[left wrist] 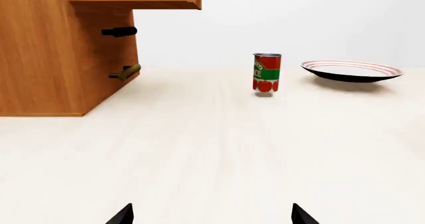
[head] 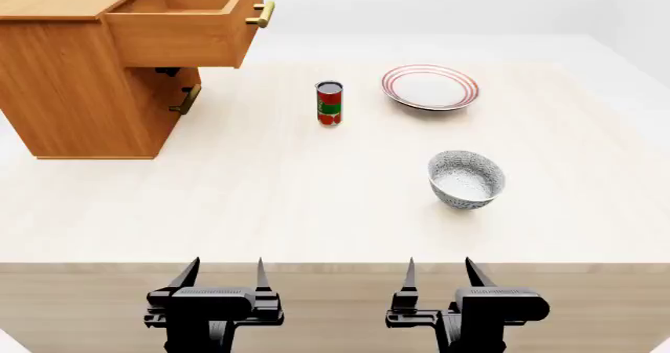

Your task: Put the bowl in the top drawer of the cabinet.

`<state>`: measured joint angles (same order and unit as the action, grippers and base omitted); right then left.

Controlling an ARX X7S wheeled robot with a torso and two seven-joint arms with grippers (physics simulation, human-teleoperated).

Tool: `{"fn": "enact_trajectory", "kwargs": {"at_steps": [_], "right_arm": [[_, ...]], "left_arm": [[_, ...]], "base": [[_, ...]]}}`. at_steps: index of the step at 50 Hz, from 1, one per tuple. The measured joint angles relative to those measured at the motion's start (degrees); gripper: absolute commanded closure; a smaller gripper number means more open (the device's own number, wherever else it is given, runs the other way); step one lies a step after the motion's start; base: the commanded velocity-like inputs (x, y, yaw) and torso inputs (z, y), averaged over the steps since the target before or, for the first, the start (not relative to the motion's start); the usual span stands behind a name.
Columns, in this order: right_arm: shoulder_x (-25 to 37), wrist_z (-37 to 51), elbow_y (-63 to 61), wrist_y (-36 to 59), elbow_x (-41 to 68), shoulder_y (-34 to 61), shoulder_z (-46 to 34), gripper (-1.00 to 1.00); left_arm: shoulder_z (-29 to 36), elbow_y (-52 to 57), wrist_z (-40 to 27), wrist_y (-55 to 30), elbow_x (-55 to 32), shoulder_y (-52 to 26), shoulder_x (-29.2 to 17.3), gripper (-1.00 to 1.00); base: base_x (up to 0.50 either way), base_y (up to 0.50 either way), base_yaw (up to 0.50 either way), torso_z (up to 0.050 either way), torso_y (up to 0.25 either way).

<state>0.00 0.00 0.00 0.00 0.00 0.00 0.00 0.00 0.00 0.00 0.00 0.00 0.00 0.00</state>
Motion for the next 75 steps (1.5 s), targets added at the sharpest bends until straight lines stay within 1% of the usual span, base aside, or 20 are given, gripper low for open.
{"fn": "enact_trajectory", "kwargs": {"at_steps": [8,49,55,66,70,75], "right_arm": [[0.9,1.0,0.1,-0.2,0.9,0.0,-1.0,-1.0],[4.6,5.4,0.7,-0.2,5.3,0.6,-5.8,-1.0],[4.9,5.9,0.4,0.0,5.8,0.6,-6.2,-1.0],[5.9,7.1,-2.6,2.8,7.2,0.8,-6.6,-1.0],[6.7,7.8,-7.0,6.1,8.1,0.9,-6.3,-1.0],[8.4,8.7,-15.6,13.2,9.9,1.1,-5.7,-1.0]], "left_arm": [[1.1,0.0,-0.9,0.2,-0.9,0.1,-0.8,-1.0],[5.6,-0.4,-4.7,0.4,-5.4,-0.4,-4.8,-1.0],[5.9,-0.3,-5.1,-0.1,-6.0,-0.6,-5.4,-1.0],[6.5,2.4,-5.4,-4.9,-8.3,-1.2,-6.2,-1.0],[6.2,6.5,-5.7,-9.0,-10.7,-1.4,-6.7,-1.0],[5.1,14.6,-6.4,-15.9,-14.9,-1.4,-7.7,-1.0]], "base": [[0.0,0.06,0.0,0.0,0.0],[0.0,0.5,0.0,0.0,0.0],[0.0,0.0,0.0,0.0,0.0],[0.0,0.0,0.0,0.0,0.0],[0.0,0.0,0.0,0.0,0.0],[0.0,0.0,0.0,0.0,0.0]]}}
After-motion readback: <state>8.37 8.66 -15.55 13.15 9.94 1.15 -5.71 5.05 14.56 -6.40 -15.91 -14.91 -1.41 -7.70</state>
